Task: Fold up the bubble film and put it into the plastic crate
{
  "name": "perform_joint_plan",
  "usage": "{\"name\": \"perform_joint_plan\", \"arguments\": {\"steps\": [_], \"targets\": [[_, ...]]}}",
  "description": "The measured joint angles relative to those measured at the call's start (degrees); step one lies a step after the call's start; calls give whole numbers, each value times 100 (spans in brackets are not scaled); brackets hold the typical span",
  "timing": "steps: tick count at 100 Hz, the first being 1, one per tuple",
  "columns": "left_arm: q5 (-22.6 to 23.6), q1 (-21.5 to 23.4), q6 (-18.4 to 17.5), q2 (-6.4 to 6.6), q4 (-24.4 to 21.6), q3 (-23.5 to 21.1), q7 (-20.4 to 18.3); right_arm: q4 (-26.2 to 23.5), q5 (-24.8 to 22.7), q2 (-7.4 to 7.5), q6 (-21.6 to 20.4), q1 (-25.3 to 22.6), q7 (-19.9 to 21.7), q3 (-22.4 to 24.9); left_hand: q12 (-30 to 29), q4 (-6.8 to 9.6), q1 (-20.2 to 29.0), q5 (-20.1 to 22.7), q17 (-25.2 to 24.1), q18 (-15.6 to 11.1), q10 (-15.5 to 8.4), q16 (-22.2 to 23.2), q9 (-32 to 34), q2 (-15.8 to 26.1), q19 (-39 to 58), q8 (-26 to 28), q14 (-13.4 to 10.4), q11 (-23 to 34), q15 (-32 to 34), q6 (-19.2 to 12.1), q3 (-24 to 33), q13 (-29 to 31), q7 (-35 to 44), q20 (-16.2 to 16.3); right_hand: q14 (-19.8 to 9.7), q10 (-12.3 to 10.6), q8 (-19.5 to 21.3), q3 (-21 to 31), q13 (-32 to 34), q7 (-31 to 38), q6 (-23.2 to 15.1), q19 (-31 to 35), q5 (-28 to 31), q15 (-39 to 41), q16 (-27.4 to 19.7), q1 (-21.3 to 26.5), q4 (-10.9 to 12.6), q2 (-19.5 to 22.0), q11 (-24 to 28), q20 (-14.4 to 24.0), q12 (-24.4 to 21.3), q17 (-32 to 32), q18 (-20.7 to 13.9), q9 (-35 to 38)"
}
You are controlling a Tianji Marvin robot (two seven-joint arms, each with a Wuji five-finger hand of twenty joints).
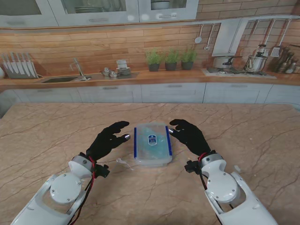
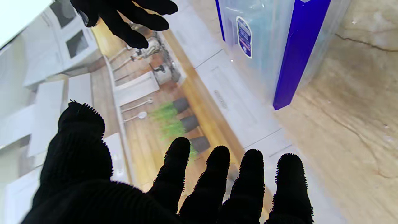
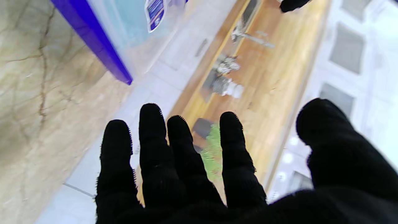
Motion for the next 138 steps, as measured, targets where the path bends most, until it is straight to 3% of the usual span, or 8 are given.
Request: {"name": "perform_joint_plan", "arguments": {"steps": [13, 21, 38, 53, 70, 84, 107, 138], "targets": [[104, 270, -12, 58, -196, -175, 106, -327, -180, 105, -189, -346, 122, 153, 0, 0, 217, 214, 61, -22, -11, -58, 13, -125, -272, 70, -3, -103, -115, 3, 15, 4, -49, -4, -67, -74, -1, 139, 12, 54, -12, -412, 17, -220, -5, 4, 0, -68, -132, 121, -3, 91, 0, 117], [59, 504, -82, 81, -405, -387, -92, -534, -65, 145, -479, -562, 204, 238, 0, 0, 237, 214, 111, -23, -12, -62, 13, -125, -441, 147, -3, -165, -181, 4, 15, 4, -49, -11, -137, -90, -7, 216, 12, 57, -12, -598, -67, -301, -5, 9, 0, -419, -137, 220, -3, 133, -11, 117], [118, 741, -1082, 211, -454, -617, -478, -688, -504, 207, -1542, -897, 451, 471, -3, 0, 275, 214, 314, -28, -32, -141, 127, -609, -807, 203, -4, -266, -277, 4, 150, 150, -53, -11, -458, -392, -63, 404, 12, 41, -177, -1043, -503, -579, -18, 8, -2, -1000, -360, 533, -2, 211, -305, 106], [154, 904, -1432, 264, -504, -896, -523, -810, -649, 271, -1953, -1192, 318, 687, -38, 20, 62, 231, 559, -28, -34, -250, 317, -1172, -1377, 204, -4, -370, -350, 4, 1567, 257, -55, 138, -491, -436, -63, 591, 13, 41, -245, -1231, -506, -741, -58, 7, -2, -1238, -510, 562, -3, 212, -308, 106], [744, 1065, -1681, 292, -587, -1050, -190, -841, -658, 271, -2451, -1367, 217, 884, -41, 20, -94, 236, 752, -28, -34, -281, 492, -1244, -1647, 197, -4, -447, -397, 4, 1909, 322, -58, 138, -556, -510, -66, 581, 13, 42, -362, -1301, -572, -860, -60, 1, -3, -1246, -634, 622, -2, 212, -377, 106], [396, 1066, -1696, 298, -596, -1055, -283, -868, -810, 278, -2564, -1403, 172, 903, -83, 20, -106, 237, 827, -27, -34, -286, 548, -1244, -1804, 192, -4, -462, -404, 4, 2015, 387, -62, 138, -557, -511, -77, 581, 18, 42, -370, -1308, -572, -868, -60, 0, -4, -1246, -656, 625, -3, 212, -377, 106], [473, 1025, -1509, 374, -684, -995, -640, -895, -738, 280, -2595, -1414, 105, 867, -87, 20, -142, 237, 1079, -8, -33, -293, 551, -1244, -2149, 111, 0, -519, -404, 4, 2143, 466, -203, 138, -558, -511, -113, 610, 19, 42, -371, -1357, -572, -928, -60, -226, -119, -1246, -717, 688, -2, 212, -377, 106], [603, 1143, -1221, 386, -842, -1078, -661, -915, -819, 266, -2483, -1406, 3, 851, -88, 20, -144, 307, 1278, 52, 34, -293, 869, -1244, -2226, 55, 149, -528, -271, 4, 2123, 696, -210, 306, -558, -511, -114, 610, 20, 42, -372, -1382, -572, -928, -60, -227, -120, -1246, -717, 706, -3, 212, -377, 106]]}}
